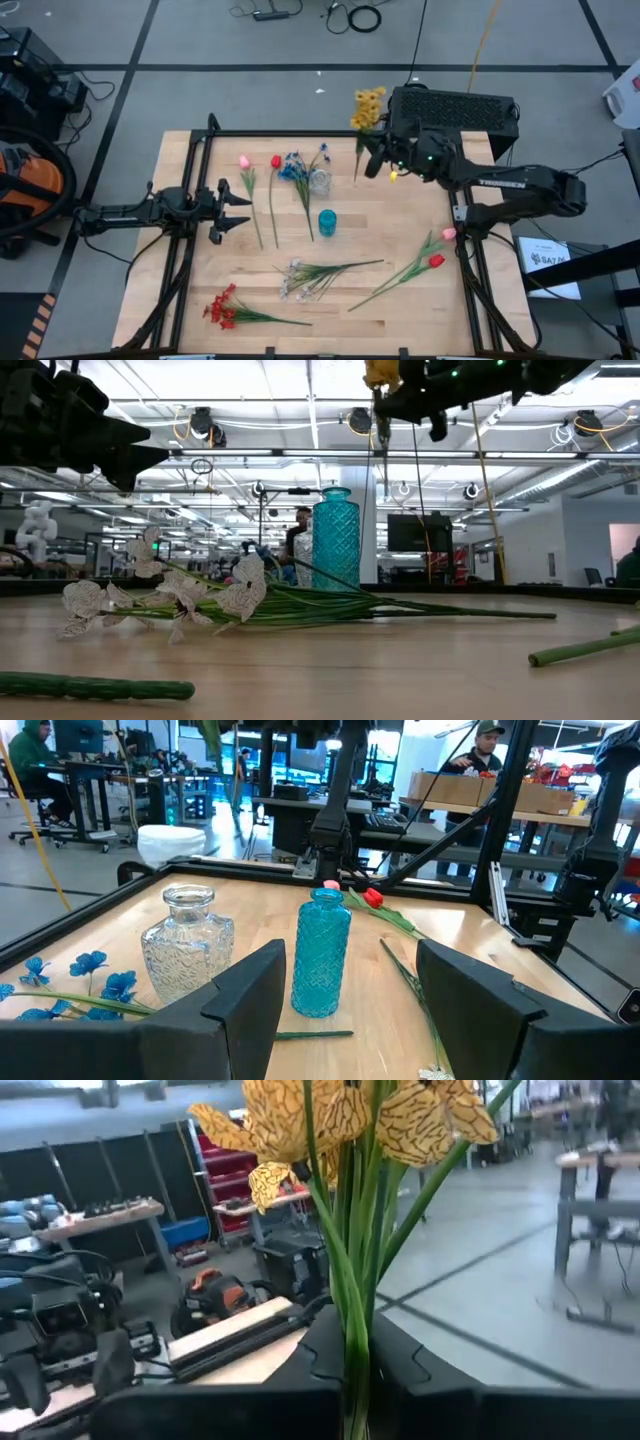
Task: Sort flowers into vase by color
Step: Put the yellow flowers into the transparent vase
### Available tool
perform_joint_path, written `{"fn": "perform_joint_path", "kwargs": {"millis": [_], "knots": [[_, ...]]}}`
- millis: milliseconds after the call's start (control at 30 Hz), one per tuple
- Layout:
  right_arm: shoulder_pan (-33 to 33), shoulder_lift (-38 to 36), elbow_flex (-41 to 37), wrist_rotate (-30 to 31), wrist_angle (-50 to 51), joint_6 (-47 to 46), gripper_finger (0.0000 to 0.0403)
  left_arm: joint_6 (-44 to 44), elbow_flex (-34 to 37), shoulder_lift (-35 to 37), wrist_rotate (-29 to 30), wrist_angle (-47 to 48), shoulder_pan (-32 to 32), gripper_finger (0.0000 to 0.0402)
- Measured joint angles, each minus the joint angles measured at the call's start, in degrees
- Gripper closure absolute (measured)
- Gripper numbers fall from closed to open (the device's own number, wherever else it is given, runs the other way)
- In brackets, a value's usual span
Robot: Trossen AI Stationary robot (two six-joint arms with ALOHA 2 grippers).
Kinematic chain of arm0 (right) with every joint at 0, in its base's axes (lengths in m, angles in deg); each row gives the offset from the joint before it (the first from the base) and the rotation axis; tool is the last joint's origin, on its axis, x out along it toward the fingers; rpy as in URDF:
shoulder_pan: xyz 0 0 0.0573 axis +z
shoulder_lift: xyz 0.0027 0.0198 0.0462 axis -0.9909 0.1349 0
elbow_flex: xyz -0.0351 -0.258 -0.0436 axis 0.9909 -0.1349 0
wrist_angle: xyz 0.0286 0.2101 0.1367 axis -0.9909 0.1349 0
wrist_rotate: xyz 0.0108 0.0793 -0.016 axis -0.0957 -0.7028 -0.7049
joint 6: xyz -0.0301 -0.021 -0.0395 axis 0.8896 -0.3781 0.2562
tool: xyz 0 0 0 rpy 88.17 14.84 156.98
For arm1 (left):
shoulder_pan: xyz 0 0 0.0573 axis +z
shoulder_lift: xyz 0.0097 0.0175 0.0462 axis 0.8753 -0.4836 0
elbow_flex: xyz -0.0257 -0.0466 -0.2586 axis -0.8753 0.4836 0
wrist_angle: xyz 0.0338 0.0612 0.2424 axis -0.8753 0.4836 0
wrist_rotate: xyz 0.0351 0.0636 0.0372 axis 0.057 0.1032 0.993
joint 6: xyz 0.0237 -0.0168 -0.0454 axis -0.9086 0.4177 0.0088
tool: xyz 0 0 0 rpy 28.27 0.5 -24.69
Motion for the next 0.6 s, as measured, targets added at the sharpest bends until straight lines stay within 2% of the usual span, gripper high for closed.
{"fn": "perform_joint_path", "kwargs": {"millis": [167,267,433,600], "knots": [[-0.04,6.73,0.0,-7.48,-16.38,5.21,0.0401,0.0,0.01,0.02,0.0,0.0,0.0,0.0168],[-0.04,10.76,0.02,-9.84,-23.96,5.75,0.0401,0.0,0.01,0.0,0.0,0.0,0.0,0.0168],[0.02,15.74,0.02,-11.31,-30.27,5.77,0.0401,0.0,0.0,-0.01,0.0,0.0,0.0,0.0168],[0.09,18.98,0.02,-13.43,-32.35,5.48,0.0401,0.0,0.01,0.0,0.0,0.0,0.0,0.0168]]}}
